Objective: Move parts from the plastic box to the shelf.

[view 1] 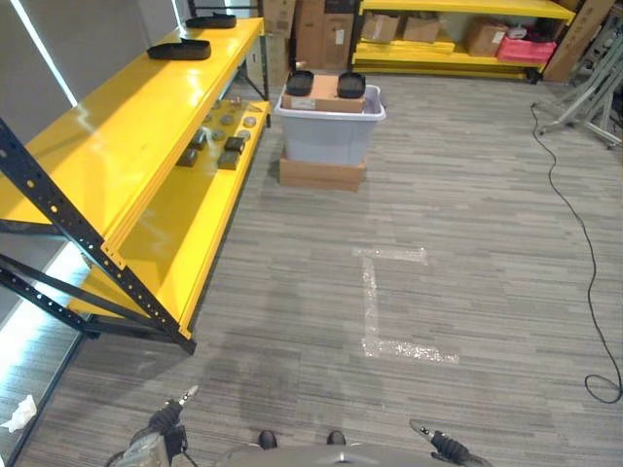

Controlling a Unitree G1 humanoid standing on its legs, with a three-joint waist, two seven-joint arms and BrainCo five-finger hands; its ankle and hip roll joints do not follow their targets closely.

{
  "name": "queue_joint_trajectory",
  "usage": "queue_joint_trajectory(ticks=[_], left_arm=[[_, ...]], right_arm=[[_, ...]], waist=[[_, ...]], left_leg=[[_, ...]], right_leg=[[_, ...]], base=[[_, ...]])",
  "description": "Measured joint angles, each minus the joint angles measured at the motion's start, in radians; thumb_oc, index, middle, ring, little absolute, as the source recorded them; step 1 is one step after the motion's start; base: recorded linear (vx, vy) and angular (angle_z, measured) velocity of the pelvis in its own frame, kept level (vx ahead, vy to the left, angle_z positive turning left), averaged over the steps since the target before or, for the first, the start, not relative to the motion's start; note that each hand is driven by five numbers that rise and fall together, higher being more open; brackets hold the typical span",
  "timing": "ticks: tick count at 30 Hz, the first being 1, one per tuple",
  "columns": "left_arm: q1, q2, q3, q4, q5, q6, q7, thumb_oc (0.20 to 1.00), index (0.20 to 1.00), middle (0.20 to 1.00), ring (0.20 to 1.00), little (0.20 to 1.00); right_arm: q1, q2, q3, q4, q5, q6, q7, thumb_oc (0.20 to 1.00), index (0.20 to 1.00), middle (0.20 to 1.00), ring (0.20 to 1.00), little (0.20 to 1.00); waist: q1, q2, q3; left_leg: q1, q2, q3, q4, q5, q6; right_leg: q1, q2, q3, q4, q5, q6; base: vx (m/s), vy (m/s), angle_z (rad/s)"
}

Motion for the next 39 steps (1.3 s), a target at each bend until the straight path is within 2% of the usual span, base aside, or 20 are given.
queue_joint_trajectory(ticks=[4, 8, 9, 14, 19, 24, 27, 30, 32, 33, 36, 38, 39], left_arm=[[0.008, 0.0, -0.001, 0.013, 0.01, 0.002, -0.023, 1.0, 1.0, 1.0, 1.0, 1.0], [0.004, 0.0, -0.002, 0.011, 0.008, 0.002, -0.028, 1.0, 1.0, 1.0, 1.0, 1.0], [0.004, 0.0, -0.002, 0.011, 0.009, 0.002, -0.03, 1.0, 1.0, 1.0, 1.0, 1.0], [0.01, -0.001, -0.015, 0.012, 0.01, 0.002, -0.04, 1.0, 1.0, 1.0, 1.0, 1.0], [0.01, -0.002, -0.024, 0.012, 0.009, 0.001, -0.042, 1.0, 1.0, 1.0, 1.0, 1.0], [0.01, -0.012, -0.041, 0.011, 0.008, -0.01, -0.046, 1.0, 1.0, 1.0, 1.0, 1.0], [0.01, -0.029, -0.052, 0.009, 0.006, -0.052, -0.044, 1.0, 1.0, 1.0, 1.0, 1.0], [0.01, -0.034, -0.058, -0.016, -0.025, -0.109, -0.037, 1.0, 1.0, 1.0, 1.0, 1.0], [0.009, -0.029, -0.059, -0.152, -0.031, -0.147, -0.005, 1.0, 1.0, 1.0, 1.0, 1.0], [-0.01, -0.03, -0.061, -0.158, -0.03, -0.158, -0.001, 1.0, 1.0, 1.0, 1.0, 1.0], [-0.045, -0.014, -0.081, -0.145, -0.008, -0.165, 0.001, 1.0, 1.0, 1.0, 1.0, 1.0], [-0.079, 0.011, -0.113, -0.142, 0.051, -0.166, 0.004, 1.0, 1.0, 1.0, 1.0, 1.0], [-0.091, 0.025, -0.143, -0.142, 0.06, -0.17, 0.003, 1.0, 1.0, 1.0, 1.0, 1.0]], right_arm=[[-0.001, -0.004, 0.0, 0.002, 0.0, 0.01, 0.02, 1.0, 1.0, 1.0, 1.0, 1.0], [-0.009, -0.007, 0.0, 0.027, 0.015, 0.125, 0.114, 1.0, 1.0, 1.0, 1.0, 1.0], [-0.01, -0.007, 0.0, 0.04, 0.021, 0.136, 0.127, 1.0, 1.0, 1.0, 1.0, 1.0], [-0.006, -0.005, 0.021, 0.041, 0.021, 0.134, 0.127, 1.0, 1.0, 1.0, 1.0, 1.0], [-0.01, 0.003, 0.044, 0.032, 0.01, 0.086, 0.129, 1.0, 1.0, 1.0, 1.0, 1.0], [-0.01, 0.046, 0.079, -0.003, 0.005, 0.037, 0.123, 1.0, 1.0, 1.0, 1.0, 1.0], [-0.012, 0.061, 0.081, -0.001, -0.016, 0.013, 0.117, 1.0, 1.0, 1.0, 1.0, 1.0], [-0.012, 0.056, 0.103, -0.016, -0.038, -0.055, 0.088, 1.0, 1.0, 1.0, 1.0, 1.0], [-0.014, 0.051, 0.146, -0.175, -0.034, -0.092, 0.058, 1.0, 1.0, 1.0, 1.0, 1.0], [-0.042, 0.051, 0.148, -0.182, -0.034, -0.103, 0.053, 1.0, 1.0, 1.0, 1.0, 1.0], [-0.117, 0.047, 0.147, -0.106, -0.018, -0.103, 0.05, 1.0, 1.0, 1.0, 1.0, 1.0], [-0.147, 0.03, 0.147, -0.108, -0.004, -0.107, 0.045, 1.0, 1.0, 1.0, 1.0, 1.0], [-0.154, 0.022, 0.148, -0.123, 0.006, -0.11, 0.041, 1.0, 1.0, 1.0, 1.0, 1.0]], waist=[[0.0, -0.001, 0.0], [0.0, -0.007, -0.002], [0.001, -0.009, -0.003], [-0.001, -0.022, -0.002], [-0.002, -0.031, -0.007], [-0.007, -0.028, -0.006], [-0.007, -0.028, -0.006], [-0.004, -0.03, -0.005], [-0.003, -0.037, 0.013], [-0.003, -0.04, 0.019], [0.003, -0.052, 0.055], [0.013, -0.041, 0.121], [0.01, -0.037, 0.146]], left_leg=[[0.002, 0.0, 0.002, 0.0, 0.0, 0.0], [0.01, 0.0, 0.003, 0.0, -0.005, -0.007], [0.011, 0.0, 0.003, 0.0, -0.006, -0.007], [0.013, 0.001, 0.005, 0.0, -0.006, -0.007], [0.015, 0.0, 0.014, 0.0, -0.009, -0.002], [0.016, -0.001, 0.029, 0.0, -0.009, 0.003], [0.017, -0.003, 0.029, 0.0, -0.009, 0.007], [0.017, -0.004, 0.028, 0.0, -0.009, 0.009], [0.016, -0.006, 0.029, -0.001, -0.009, 0.01], [0.017, -0.008, 0.029, 0.0, -0.015, 0.01], [0.024, -0.021, 0.031, 0.002, -0.024, 0.023], [0.022, -0.005, 0.052, 0.035, -0.041, 0.058], [0.03, 0.001, 0.056, 0.053, -0.056, 0.055]], right_leg=[[0.001, 0.0, 0.002, 0.0, 0.0, 0.0], [0.006, 0.0, 0.003, 0.0, -0.003, 0.006], [0.007, 0.0, 0.003, 0.0, -0.003, 0.006], [0.007, 0.0, 0.006, 0.0, -0.002, 0.006], [0.004, 0.0, 0.022, 0.0, -0.001, 0.005], [0.001, -0.001, 0.029, 0.002, 0.004, 0.006], [0.005, -0.003, 0.029, 0.006, 0.005, 0.006], [0.005, -0.004, 0.029, 0.006, 0.006, 0.007], [0.004, -0.006, 0.031, 0.007, 0.008, 0.013], [0.003, -0.008, 0.03, 0.009, 0.007, 0.016], [-0.04, -0.02, 0.031, 0.12, -0.032, 0.034], [-0.178, -0.03, 0.022, 0.417, -0.06, 0.076], [-0.272, -0.054, 0.014, 0.577, -0.055, 0.111]], base=[[0.01, 0.016, 0.0], [0.03, 0.002, -0.01], [0.04, -0.004, -0.03], [0.05, 0.006, -0.03], [0.05, 0.051, -0.06], [0.03, 0.064, -0.07], [0.07, 0.058, -0.02], [0.05, 0.056, 0.0], [0.07, 0.076, -0.01], [0.14, 0.086, -0.01], [0.18, 0.112, -0.01], [0.29, 0.057, -0.34], [0.37, -0.032, -0.38]])
